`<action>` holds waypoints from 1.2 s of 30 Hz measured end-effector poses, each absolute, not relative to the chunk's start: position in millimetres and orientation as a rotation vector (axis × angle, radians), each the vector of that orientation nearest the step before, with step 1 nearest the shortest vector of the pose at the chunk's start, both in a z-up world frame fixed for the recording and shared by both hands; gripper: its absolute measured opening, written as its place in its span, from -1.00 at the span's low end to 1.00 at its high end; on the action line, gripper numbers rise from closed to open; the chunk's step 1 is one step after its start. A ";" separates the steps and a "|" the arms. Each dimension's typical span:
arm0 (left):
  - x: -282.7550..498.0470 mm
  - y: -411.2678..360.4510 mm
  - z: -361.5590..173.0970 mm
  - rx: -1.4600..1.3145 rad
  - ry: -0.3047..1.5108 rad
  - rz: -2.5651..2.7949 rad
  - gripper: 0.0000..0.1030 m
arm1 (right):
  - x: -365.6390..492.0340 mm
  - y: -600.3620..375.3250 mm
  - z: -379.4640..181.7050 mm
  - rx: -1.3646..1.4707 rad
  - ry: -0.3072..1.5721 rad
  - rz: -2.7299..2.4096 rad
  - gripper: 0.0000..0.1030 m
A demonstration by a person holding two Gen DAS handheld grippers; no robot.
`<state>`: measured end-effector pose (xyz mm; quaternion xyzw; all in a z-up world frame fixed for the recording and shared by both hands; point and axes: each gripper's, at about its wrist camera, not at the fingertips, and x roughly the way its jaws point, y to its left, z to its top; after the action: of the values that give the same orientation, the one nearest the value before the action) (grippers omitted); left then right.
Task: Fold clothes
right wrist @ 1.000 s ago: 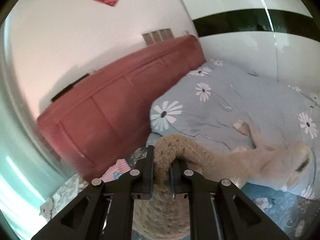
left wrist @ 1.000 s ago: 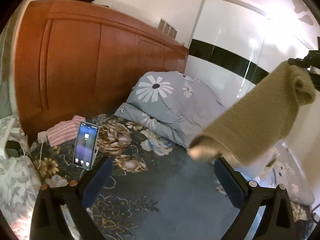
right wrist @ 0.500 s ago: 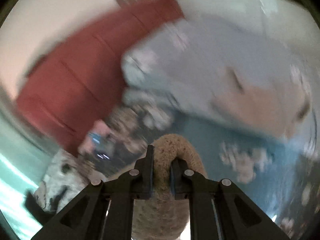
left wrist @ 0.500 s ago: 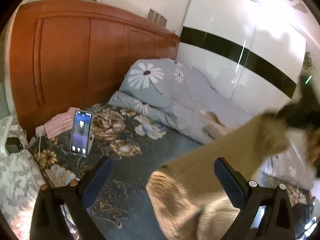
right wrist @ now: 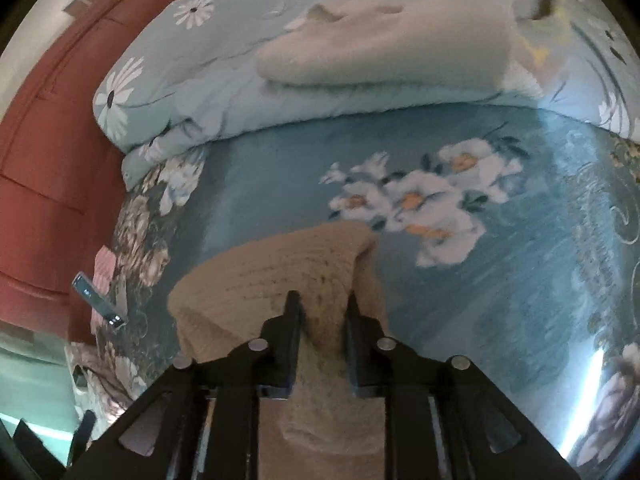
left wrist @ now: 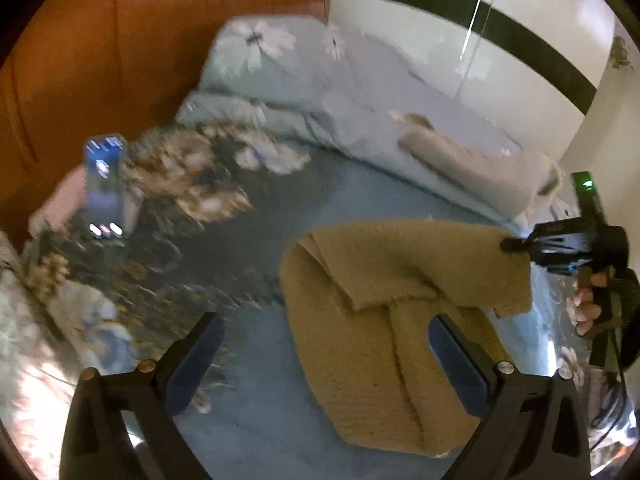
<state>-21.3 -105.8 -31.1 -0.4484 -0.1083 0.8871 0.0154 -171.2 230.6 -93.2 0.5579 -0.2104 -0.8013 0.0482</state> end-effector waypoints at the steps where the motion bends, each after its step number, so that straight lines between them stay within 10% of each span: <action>1: -28.8 -102.7 -40.7 -1.428 -0.373 2.729 1.00 | -171.7 236.4 -92.8 1.695 -0.631 -2.463 -0.60; 22: -144.5 -91.7 -157.5 -1.658 -1.174 2.299 0.97 | -147.2 279.4 -163.4 1.760 -0.726 -2.405 -0.60; 31: -158.3 -96.1 -179.7 -1.652 -1.467 2.179 0.27 | -153.0 277.2 -177.5 1.775 -0.734 -2.386 -0.60; 33: -161.5 -98.4 -185.3 -1.682 -1.482 2.165 -0.34 | -152.8 279.9 -179.2 1.778 -0.744 -2.387 -0.60; 36: -165.4 -100.8 -190.9 -1.701 -1.513 2.146 -0.68 | -152.4 282.4 -180.7 1.782 -0.751 -2.390 -0.60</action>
<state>-165.4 -100.8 -190.9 -0.5438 -0.4837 0.6858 0.0064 -152.4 282.4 -180.7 0.5792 -0.2441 -0.7771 0.0336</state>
